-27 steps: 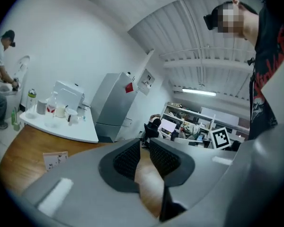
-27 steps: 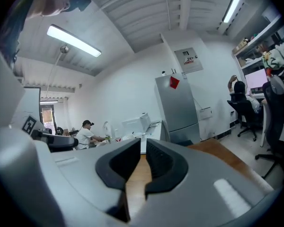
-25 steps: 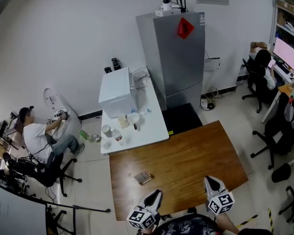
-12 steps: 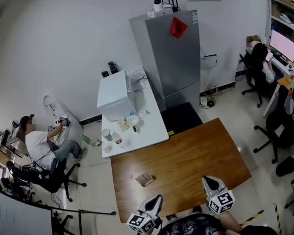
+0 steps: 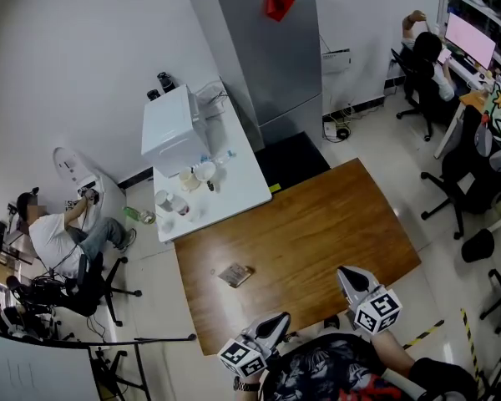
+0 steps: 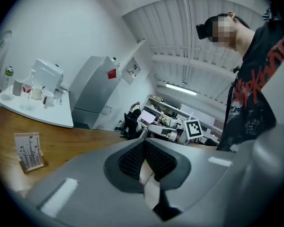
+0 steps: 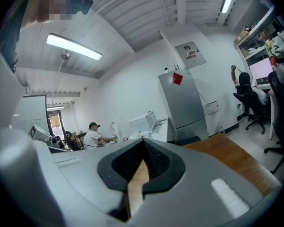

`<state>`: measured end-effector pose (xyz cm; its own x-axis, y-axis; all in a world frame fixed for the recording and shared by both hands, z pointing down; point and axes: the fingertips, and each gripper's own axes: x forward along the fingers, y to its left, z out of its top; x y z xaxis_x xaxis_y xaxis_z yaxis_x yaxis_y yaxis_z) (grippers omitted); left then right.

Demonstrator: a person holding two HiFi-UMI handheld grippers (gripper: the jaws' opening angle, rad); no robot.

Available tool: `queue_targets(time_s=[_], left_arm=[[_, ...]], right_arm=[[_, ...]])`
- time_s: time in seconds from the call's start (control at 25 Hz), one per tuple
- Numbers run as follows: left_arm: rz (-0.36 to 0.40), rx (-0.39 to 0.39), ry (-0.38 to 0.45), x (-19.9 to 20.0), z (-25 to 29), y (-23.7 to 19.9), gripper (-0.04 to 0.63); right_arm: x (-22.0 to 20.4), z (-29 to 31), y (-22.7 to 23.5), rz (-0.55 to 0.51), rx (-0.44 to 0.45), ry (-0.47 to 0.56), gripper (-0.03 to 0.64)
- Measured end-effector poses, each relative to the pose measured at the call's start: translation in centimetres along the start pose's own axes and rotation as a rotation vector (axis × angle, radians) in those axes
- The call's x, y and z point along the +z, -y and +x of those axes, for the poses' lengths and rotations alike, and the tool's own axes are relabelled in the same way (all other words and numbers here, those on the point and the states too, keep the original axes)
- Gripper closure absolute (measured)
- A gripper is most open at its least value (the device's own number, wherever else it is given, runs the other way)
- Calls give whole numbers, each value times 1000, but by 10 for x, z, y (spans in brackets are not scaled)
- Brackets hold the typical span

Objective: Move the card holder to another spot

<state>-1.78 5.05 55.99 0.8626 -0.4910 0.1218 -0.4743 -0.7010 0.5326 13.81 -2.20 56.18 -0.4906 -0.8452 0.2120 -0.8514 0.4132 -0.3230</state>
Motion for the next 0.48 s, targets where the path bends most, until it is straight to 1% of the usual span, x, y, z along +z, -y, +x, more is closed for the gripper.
queue_targets(time_s=[0.12,0.28,0.36,0.48], left_arm=[[-37,-30,4,4,0,5,592],[-136,-106,70,15,-4,6,592],[-175,-160,73,16,-3,12,592],[-204,-229,50,14,3,22,591]], right_arm=[[-2,-3,-1,5,-2,-9,617],[-1,-2,-4,4,7,-11,617],[0,-2,-5,5,10,-6,617],[2,-2,-6,2,10,-1,617]])
